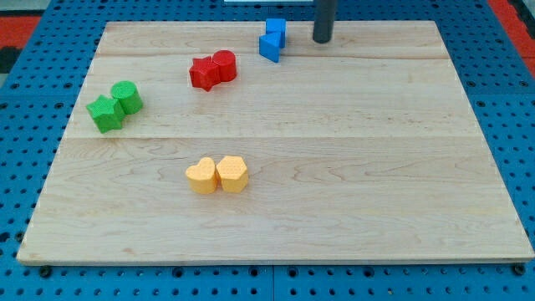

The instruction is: Place the blue triangle to the bottom of the yellow hexagon

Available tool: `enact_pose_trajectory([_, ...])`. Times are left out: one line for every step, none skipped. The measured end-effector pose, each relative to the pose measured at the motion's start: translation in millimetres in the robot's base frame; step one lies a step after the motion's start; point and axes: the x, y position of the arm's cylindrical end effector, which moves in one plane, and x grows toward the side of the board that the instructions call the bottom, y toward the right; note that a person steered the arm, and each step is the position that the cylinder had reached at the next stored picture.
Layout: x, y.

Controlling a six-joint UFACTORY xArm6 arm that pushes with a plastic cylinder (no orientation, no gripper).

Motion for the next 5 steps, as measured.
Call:
enact_pose_trajectory([-22,-25])
enact_pose_trajectory([-21,-50])
enact_pose_trajectory([-16,-61])
enact_pose_trajectory([10,-57])
enact_pose_trajectory([43,-49])
